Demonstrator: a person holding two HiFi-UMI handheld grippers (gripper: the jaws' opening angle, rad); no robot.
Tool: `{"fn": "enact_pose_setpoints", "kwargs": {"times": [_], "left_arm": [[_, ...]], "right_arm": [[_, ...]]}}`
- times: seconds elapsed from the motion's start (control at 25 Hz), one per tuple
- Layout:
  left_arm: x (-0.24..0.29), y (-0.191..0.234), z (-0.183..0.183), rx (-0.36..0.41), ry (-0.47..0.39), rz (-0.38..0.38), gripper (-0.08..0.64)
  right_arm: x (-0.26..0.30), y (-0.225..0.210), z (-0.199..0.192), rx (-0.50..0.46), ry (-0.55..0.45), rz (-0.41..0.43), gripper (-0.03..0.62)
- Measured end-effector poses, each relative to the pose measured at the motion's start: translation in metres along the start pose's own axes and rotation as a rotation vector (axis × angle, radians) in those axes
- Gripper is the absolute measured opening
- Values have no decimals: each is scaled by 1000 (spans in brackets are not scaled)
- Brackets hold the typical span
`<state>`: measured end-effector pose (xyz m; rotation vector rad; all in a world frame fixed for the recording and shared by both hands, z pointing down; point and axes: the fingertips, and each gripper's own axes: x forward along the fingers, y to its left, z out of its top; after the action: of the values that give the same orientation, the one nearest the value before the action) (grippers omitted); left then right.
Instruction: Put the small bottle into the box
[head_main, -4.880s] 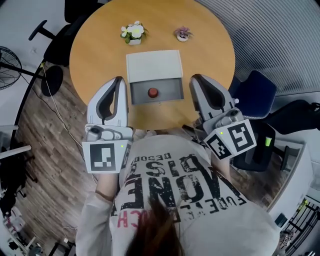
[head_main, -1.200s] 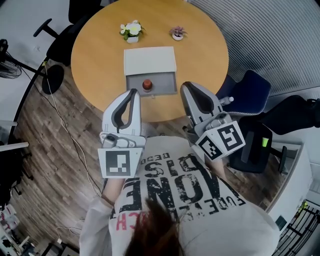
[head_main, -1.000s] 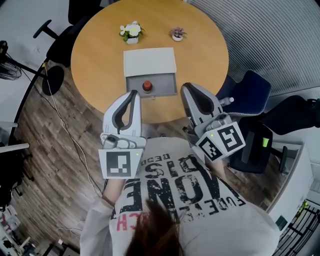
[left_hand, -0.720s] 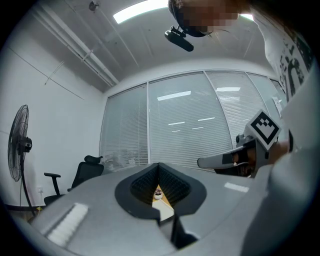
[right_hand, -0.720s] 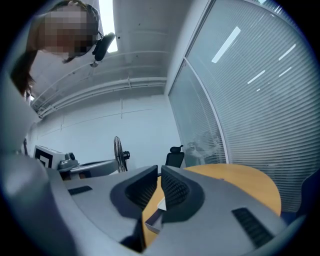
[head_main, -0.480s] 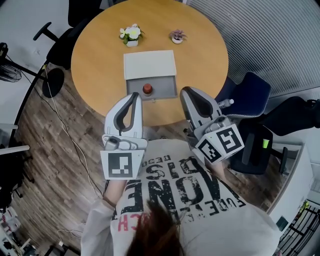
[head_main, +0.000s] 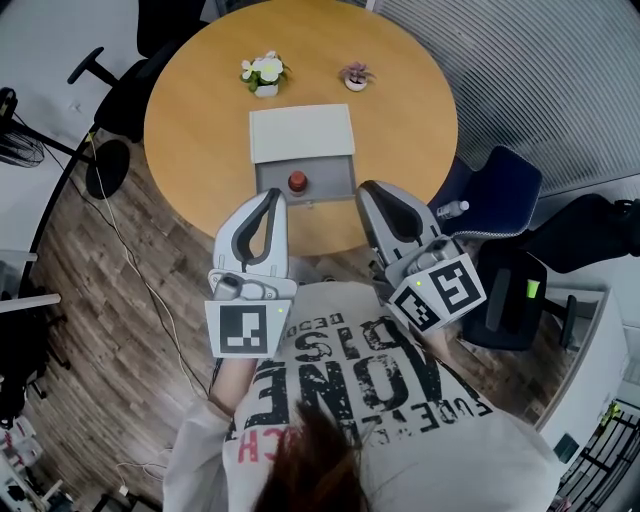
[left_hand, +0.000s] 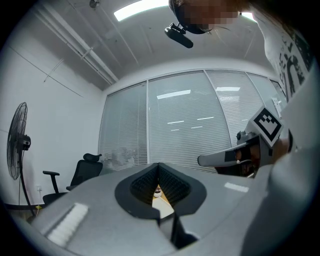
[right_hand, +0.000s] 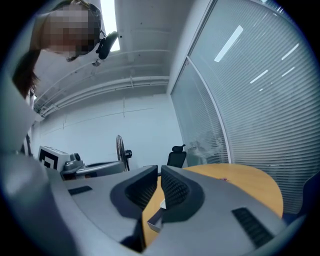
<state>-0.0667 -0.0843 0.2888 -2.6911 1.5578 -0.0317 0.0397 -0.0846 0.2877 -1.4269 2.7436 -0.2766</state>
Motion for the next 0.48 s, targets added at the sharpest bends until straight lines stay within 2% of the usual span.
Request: {"fn": "enact_pose_setpoints", "kwargs": {"times": [0.12, 0.24, 0.32, 0.48], "left_arm": [[2, 5, -11, 13, 41, -14, 11], [16, 15, -43, 64, 112, -61, 12], [34, 21, -75, 109, 152, -124, 12], [61, 21, -162, 144, 352, -258, 29]], "right_arm": [[1, -2, -1, 0, 1, -15, 31], [3, -5, -4, -1, 10, -31, 30], [5, -7, -5, -6, 19, -41, 31], [7, -9, -8, -12, 34, -70, 31]]}}
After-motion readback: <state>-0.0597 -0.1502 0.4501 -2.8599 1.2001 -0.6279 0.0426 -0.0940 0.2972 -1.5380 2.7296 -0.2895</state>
